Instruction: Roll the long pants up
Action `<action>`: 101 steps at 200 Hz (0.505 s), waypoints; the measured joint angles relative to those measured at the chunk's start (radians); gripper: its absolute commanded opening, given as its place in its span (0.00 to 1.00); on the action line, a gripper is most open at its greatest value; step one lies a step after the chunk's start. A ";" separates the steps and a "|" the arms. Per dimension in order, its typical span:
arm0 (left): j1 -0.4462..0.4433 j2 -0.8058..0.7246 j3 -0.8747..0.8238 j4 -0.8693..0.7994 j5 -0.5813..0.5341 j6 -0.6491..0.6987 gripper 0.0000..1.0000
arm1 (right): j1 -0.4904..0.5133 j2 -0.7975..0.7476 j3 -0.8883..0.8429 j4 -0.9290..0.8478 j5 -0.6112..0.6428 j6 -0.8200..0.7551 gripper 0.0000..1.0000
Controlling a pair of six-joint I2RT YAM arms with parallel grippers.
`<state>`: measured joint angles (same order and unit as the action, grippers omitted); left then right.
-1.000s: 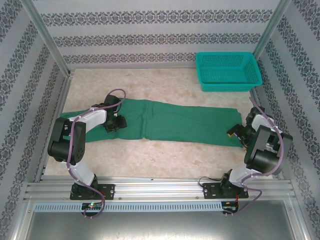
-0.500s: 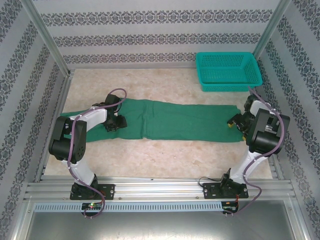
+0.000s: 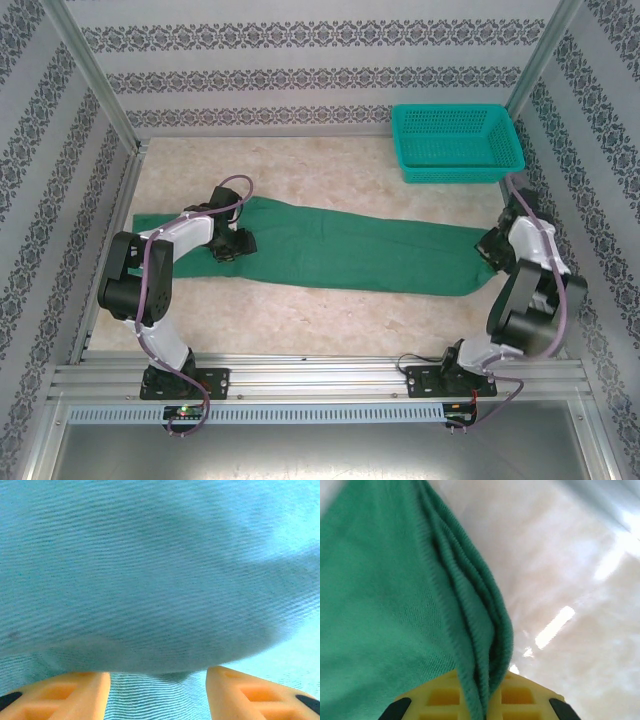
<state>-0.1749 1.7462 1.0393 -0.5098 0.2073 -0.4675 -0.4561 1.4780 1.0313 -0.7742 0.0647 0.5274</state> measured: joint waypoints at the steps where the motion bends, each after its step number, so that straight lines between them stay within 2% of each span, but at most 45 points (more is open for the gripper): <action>1: 0.000 0.000 0.000 0.000 0.001 0.000 0.54 | -0.002 -0.004 0.000 0.000 0.000 0.000 0.00; 33: -0.001 -0.003 0.000 0.002 0.043 -0.001 0.54 | -0.110 -0.085 0.021 -0.010 0.006 -0.003 0.00; 57: -0.002 -0.039 -0.011 0.000 0.050 0.000 0.55 | -0.116 -0.071 0.036 -0.008 0.022 -0.002 0.00; 78: -0.002 -0.116 -0.014 -0.024 0.010 -0.006 0.60 | -0.005 -0.081 0.051 -0.010 0.053 0.002 0.00; 101: 0.018 -0.208 -0.007 -0.043 -0.014 -0.009 0.60 | 0.234 -0.137 0.081 -0.018 0.080 0.026 0.00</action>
<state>-0.1574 1.5383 1.0321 -0.5533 0.1928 -0.4767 -0.2218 1.3415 1.1122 -0.7925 0.1452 0.5537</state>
